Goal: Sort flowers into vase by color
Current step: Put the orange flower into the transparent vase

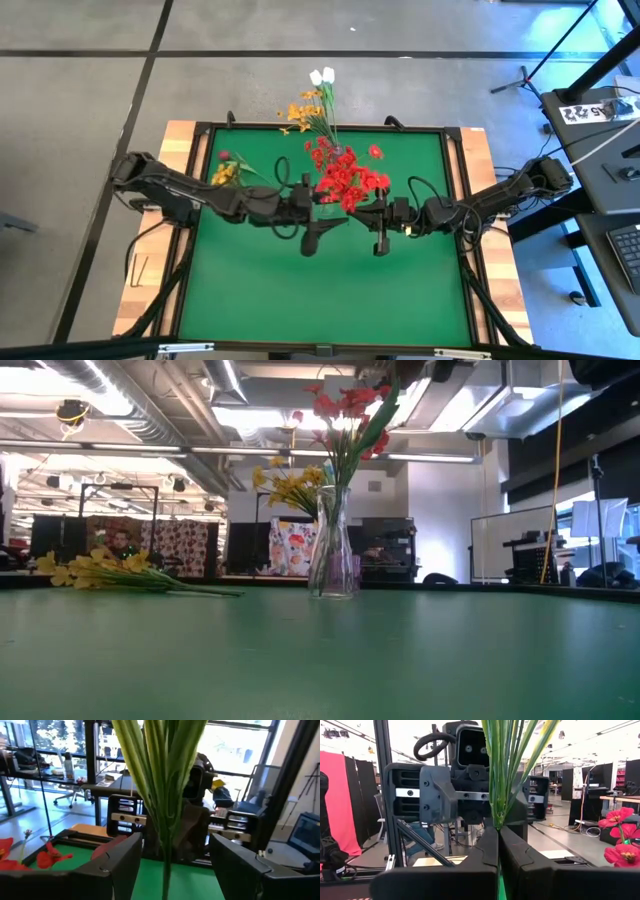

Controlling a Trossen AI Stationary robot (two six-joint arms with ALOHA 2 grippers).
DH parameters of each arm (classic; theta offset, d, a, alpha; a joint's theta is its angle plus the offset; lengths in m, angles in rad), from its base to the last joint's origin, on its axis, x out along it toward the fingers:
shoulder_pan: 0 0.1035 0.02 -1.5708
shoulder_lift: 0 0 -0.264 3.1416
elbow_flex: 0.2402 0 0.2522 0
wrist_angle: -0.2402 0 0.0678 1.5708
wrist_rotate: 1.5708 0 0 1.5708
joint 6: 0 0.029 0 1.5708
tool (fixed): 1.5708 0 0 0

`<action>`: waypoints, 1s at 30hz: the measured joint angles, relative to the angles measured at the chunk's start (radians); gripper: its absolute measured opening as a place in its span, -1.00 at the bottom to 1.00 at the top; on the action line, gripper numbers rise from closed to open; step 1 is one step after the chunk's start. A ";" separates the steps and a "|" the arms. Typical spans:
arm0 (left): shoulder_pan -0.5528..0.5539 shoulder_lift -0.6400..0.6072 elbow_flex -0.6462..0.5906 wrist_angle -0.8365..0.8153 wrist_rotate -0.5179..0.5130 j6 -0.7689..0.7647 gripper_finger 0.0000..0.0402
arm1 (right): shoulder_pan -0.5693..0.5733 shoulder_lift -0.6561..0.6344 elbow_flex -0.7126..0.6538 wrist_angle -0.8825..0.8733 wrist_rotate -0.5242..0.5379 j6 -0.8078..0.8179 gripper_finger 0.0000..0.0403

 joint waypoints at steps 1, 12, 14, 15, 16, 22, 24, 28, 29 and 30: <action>0.001 0.013 0.012 0.000 -0.001 0.000 0.13 | 0.000 0.000 0.000 -0.001 0.000 0.001 -1.00; 0.010 0.032 0.031 -0.010 -0.067 0.001 0.01 | 0.000 0.000 0.000 -0.035 0.000 0.004 -1.00; 0.009 0.032 0.031 -0.010 -0.067 0.001 -0.09 | 0.000 0.000 0.000 -0.034 -0.001 0.004 -1.00; 0.009 0.032 0.031 -0.010 -0.067 0.001 -0.15 | 0.000 0.000 0.000 -0.034 -0.001 0.004 -1.00; 0.009 0.032 0.031 -0.011 -0.066 0.001 -0.21 | 0.000 0.000 0.000 -0.034 0.000 0.004 -1.00; 0.007 0.032 0.031 -0.011 -0.044 0.000 -0.72 | 0.000 0.000 0.000 -0.029 0.000 0.004 -1.00; 0.007 0.032 0.031 -0.011 -0.040 -0.002 -0.89 | 0.000 0.000 0.000 -0.027 0.000 0.004 -1.00; 0.007 0.032 0.031 -0.011 -0.040 -0.003 -0.94 | 0.000 0.000 0.000 -0.026 0.000 0.002 -0.96; 0.007 0.032 0.031 -0.011 -0.040 -0.003 -0.95 | 0.000 0.000 0.000 -0.026 0.000 -0.001 -0.95; 0.007 0.032 0.031 -0.011 -0.040 -0.003 -0.96 | 0.000 0.000 0.000 -0.026 0.000 -0.002 -0.93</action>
